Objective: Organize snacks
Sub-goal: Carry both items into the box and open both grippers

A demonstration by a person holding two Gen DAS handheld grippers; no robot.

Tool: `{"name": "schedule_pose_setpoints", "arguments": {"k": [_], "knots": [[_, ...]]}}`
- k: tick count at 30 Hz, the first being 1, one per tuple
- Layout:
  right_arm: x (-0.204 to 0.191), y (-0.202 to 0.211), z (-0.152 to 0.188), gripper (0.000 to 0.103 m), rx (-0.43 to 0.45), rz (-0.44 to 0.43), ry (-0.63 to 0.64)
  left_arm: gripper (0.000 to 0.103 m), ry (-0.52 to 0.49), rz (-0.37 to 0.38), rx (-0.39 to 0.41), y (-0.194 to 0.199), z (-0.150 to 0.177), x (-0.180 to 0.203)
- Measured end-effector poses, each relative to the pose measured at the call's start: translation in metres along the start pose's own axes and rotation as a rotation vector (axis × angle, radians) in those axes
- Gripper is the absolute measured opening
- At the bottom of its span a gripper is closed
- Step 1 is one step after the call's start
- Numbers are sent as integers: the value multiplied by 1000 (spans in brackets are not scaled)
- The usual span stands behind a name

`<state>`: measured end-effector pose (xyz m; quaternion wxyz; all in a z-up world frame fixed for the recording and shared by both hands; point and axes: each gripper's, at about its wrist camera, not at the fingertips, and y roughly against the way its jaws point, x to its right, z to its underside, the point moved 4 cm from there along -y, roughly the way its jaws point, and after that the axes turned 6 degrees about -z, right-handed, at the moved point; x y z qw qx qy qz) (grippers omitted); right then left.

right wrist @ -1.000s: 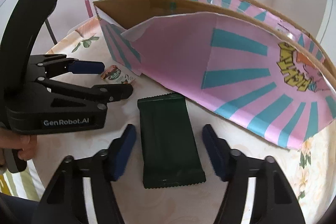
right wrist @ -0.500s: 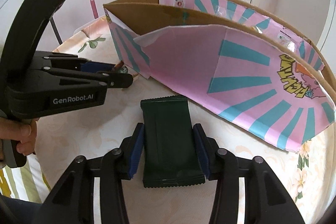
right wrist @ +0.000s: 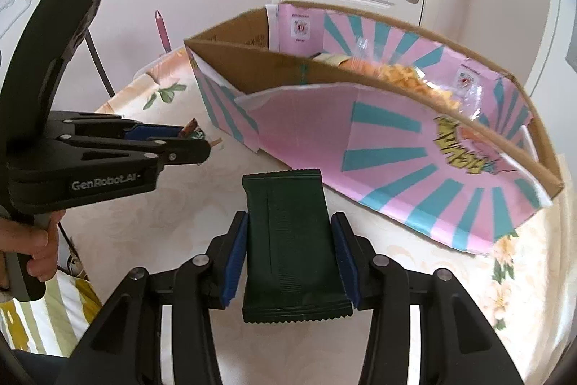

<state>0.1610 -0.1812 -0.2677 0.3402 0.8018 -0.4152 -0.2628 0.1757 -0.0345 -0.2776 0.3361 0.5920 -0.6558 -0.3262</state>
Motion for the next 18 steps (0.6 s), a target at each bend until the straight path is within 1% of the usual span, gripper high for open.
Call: {"name": "schedule_pose_setpoints", "arguments": {"k": [4,8,13,18], "knots": [[-2,20,-3,42,12,-6,-11,24,17,8,23,24,-5,5],[-4,43,-7,42,36,-10,-9,24,38,17,65,54,-13,11],[-6,80,-19,42,86,-10,1,24,55,25,136,93,-37,21],[4,113,-43,42,147,10,-2,24,41,32,203,117,-68,29]]}}
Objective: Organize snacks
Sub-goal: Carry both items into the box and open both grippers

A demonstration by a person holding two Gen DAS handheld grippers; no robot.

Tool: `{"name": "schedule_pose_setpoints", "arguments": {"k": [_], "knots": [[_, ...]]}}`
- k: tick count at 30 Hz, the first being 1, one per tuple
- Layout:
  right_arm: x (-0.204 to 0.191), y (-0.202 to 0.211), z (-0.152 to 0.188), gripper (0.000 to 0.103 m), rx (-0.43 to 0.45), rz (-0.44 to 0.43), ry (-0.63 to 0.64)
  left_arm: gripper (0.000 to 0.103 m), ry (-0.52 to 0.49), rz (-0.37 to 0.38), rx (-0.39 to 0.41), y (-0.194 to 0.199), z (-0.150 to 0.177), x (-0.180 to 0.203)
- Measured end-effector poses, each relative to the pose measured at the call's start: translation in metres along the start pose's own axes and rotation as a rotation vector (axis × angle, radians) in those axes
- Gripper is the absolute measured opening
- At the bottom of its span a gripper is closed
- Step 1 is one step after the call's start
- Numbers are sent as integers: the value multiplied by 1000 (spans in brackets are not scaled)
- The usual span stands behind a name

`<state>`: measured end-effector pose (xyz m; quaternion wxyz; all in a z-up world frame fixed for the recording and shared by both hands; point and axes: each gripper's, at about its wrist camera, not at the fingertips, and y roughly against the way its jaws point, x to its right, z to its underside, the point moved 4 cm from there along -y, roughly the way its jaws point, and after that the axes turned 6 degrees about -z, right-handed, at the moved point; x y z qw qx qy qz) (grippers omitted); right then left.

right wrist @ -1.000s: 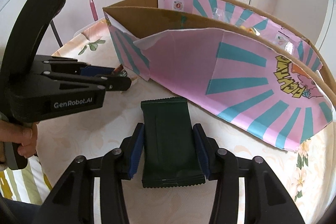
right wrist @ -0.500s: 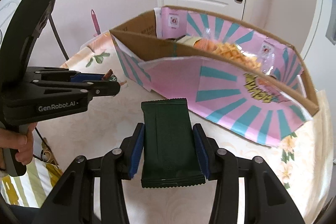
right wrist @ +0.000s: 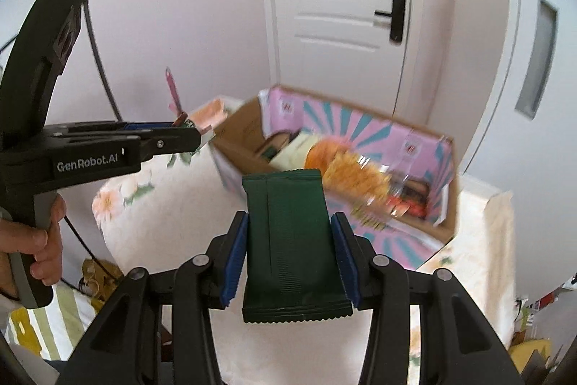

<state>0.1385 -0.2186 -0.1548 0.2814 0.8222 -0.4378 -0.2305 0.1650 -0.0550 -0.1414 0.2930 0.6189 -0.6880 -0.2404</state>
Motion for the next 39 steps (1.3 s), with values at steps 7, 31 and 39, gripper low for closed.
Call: {"name": "schedule_pose_setpoints", "arguments": {"k": [7,31,39], "knots": [[34,0,-41,42,18,57,-77,24,-19,41,19,-24,-48,5],[90,-75,-94,42,-42,160,-290,103,-205,20,-146,-156,-76,-13],[99,-81,-91,42,-69,146,-344,103,-211,1,-141,-138,-74,-18]]}}
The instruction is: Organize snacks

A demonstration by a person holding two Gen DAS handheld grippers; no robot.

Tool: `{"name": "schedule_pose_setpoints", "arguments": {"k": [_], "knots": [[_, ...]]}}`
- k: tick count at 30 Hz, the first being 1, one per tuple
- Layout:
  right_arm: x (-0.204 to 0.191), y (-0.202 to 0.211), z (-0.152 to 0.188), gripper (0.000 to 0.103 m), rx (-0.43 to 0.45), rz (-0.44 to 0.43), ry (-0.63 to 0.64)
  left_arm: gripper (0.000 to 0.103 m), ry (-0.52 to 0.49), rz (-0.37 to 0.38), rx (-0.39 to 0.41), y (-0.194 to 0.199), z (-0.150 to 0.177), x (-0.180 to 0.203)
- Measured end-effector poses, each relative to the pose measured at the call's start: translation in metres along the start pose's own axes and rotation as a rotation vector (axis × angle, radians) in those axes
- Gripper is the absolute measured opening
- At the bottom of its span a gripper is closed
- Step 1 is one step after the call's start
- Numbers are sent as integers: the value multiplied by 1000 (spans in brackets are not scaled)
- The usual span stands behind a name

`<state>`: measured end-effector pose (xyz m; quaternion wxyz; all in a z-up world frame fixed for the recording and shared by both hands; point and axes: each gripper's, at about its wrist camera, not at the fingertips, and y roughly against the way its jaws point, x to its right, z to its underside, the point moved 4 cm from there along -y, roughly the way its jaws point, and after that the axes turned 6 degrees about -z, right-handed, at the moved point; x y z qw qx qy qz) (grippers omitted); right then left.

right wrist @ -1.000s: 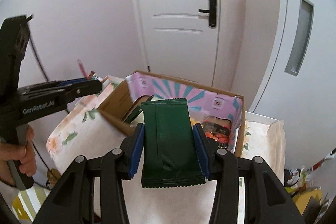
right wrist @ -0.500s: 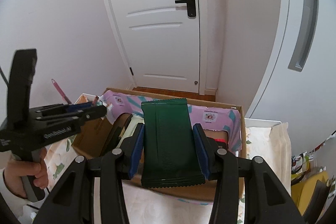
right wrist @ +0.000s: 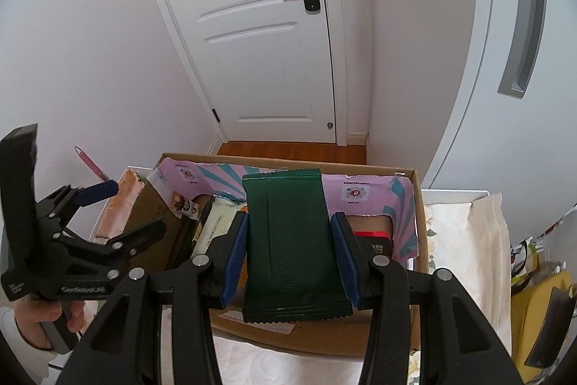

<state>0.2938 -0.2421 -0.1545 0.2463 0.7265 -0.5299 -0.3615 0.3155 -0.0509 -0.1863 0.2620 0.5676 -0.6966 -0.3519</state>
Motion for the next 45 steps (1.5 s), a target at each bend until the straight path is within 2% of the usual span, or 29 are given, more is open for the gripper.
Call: {"name": "schedule_pose_setpoints", "arguments": {"k": [5,9,10,11,13,16,21,27,39,45], "knots": [[-3,-8,-11,43,-26,-36,-17,103,14,-14,18,14,1,-5],[-6,-27,-19,45,-79,-69,-54,103,12,-37,30,23,3,-5],[-5,-31,-20,55,-86,-75,-70,103,13,-42,33,25,3,-4],[-4,-33,-21,72,-84,-84,-91,103,14,-45,35,27,4,-4],[1,-31,-22,88,-59,-108,-131,102,16,-56,39,31,6,-3],[5,-21,-18,88,-30,-132,-163,103,28,-61,45,38,10,-1],[7,-7,-8,88,-35,-127,-146,103,40,-76,53,49,15,3],[5,28,0,88,1,-130,-110,103,62,-99,98,81,16,9],[-11,132,11,88,143,-102,17,103,93,-174,248,192,22,41],[-15,182,25,88,219,-45,51,103,103,-193,299,232,31,54]]}}
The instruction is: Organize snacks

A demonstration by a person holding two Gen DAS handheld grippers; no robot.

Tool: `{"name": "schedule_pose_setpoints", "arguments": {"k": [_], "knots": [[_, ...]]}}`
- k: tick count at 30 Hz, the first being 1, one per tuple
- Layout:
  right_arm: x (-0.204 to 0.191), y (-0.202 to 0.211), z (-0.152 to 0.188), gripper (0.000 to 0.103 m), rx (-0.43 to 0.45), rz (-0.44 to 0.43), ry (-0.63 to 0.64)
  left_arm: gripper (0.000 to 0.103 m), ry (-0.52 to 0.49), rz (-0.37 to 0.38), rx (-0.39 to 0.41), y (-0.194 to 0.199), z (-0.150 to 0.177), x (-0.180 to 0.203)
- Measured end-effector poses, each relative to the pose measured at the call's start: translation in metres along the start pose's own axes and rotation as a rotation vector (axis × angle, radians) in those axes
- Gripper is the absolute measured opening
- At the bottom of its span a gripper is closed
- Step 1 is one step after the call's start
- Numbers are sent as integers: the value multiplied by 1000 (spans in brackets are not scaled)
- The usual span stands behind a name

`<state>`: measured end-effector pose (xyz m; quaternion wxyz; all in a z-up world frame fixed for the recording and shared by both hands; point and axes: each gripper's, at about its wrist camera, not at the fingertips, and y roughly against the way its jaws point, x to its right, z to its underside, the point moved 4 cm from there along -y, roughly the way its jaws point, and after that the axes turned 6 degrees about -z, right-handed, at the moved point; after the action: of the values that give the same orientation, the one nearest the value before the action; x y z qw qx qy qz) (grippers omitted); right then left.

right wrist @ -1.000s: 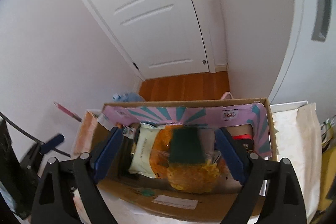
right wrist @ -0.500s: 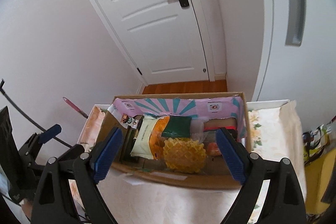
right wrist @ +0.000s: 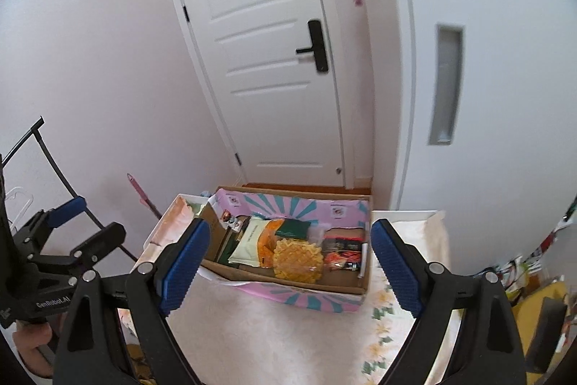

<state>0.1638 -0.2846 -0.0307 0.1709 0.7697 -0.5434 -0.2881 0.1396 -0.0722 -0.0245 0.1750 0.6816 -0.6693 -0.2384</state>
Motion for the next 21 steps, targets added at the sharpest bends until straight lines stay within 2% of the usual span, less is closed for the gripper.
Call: {"name": "schedule_pose_setpoints", "arguments": {"k": [3,4,5,12,21], "knots": [[-1,21,5,89,40,55,7,103,5,-26,22,15,1,-1],[-1,26,7,94,52,70,7,103,10,-31,29,19,2,-2],[-2,32,10,103,64,80,9,103,13,-33,35,24,2,-3],[-14,52,26,103,106,164,11,103,34,-11,44,41,12,-18],[-22,53,36,103,126,204,-9,103,34,-9,70,48,16,-36]]}}
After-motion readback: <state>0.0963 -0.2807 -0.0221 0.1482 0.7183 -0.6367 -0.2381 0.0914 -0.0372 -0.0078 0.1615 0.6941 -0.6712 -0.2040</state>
